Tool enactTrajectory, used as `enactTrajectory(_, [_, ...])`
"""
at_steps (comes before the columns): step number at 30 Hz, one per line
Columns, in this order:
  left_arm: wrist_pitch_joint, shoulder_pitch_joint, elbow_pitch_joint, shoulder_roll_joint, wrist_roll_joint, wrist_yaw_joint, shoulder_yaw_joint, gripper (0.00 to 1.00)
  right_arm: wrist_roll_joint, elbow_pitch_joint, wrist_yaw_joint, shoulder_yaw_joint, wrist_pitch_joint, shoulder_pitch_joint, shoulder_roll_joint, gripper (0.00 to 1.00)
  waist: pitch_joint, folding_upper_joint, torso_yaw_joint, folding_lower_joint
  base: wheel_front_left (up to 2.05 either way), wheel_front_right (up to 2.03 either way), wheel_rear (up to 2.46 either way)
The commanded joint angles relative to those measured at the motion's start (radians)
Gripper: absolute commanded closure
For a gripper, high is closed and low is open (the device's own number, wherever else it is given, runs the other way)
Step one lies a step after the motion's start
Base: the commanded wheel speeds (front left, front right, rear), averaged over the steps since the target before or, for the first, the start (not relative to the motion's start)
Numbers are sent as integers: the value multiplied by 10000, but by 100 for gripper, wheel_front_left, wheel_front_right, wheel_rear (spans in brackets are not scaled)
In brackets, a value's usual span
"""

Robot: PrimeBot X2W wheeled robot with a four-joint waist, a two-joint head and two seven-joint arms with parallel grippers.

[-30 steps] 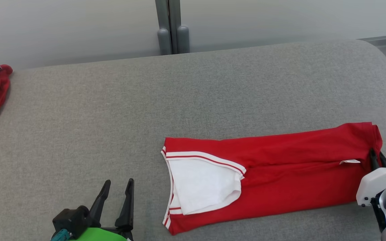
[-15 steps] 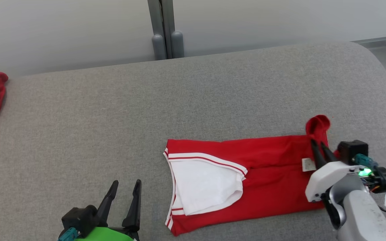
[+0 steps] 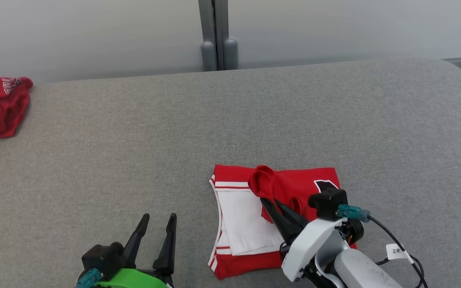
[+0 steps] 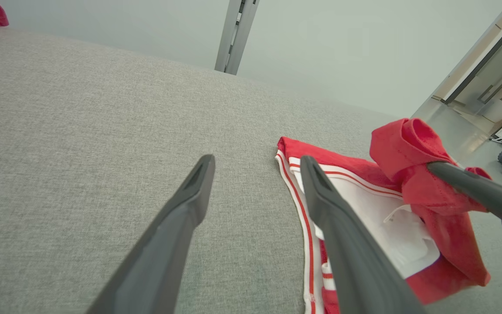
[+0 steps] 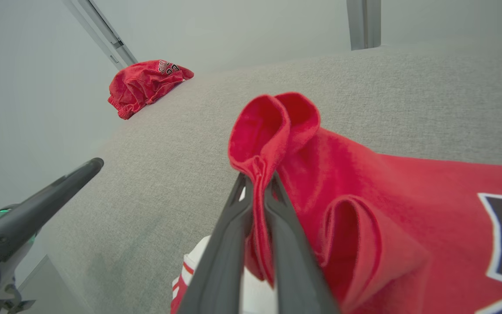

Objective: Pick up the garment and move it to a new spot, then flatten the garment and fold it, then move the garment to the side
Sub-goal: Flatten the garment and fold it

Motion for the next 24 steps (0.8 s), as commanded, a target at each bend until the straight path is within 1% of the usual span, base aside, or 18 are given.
enactTrajectory(1, [-3, -141, 38, 9, -22, -56, -9, 0, 171, 133, -15, 155, -115, -183, -45, 100, -5, 0, 142, 0, 0, 0, 0])
enactTrajectory(8, [-3, -146, 110, -10, -45, -63, -94, 0, 1001, 935, -14, 923, -420, -784, -38, 100, -41, 0, 414, 0, 0, 0, 0])
enactTrajectory(16, [-3, -215, 216, -56, -86, -75, -256, 0, 1999, 2213, -12, 1757, -902, -1637, -39, 100, -71, 0, 651, 0, 0, 0, 0])
enactTrajectory(17, [-3, -219, 232, -54, -99, -73, -278, 0, 2143, 2371, -12, 1898, -970, -1737, -36, 97, -80, 0, 678, 0, 0, 0, 0])
enactTrajectory(19, [-3, -234, 253, -48, -115, -70, -304, 0, 2382, 2634, -12, 2157, -1101, -1936, -37, 67, -85, 0, 710, 0, 0, 0, 0])
enactTrajectory(20, [-3, -234, 266, -44, -131, -70, -326, 0, 2519, 2767, -12, 2277, -1182, -2044, -39, 28, -94, 0, 724, 0, 0, 0, 0])
enactTrajectory(21, [-3, -232, 279, -41, -145, -71, -346, 0, 2609, 2849, -12, 2394, -1262, -2138, -38, 8, -103, 0, 734, 0, 0, 0, 0])
enactTrajectory(22, [-3, -222, 294, -31, -159, -71, -370, 0, 2741, 2915, -12, 2533, -1353, -2229, -35, 0, -117, 0, 740, 0, 0, 0, 0])
enactTrajectory(24, [-3, -209, 311, -12, -166, -72, -401, 0, 2959, 3022, -12, 2741, -1503, -2375, -41, 0, -147, 0, 738, 0, 0, 0, 0])
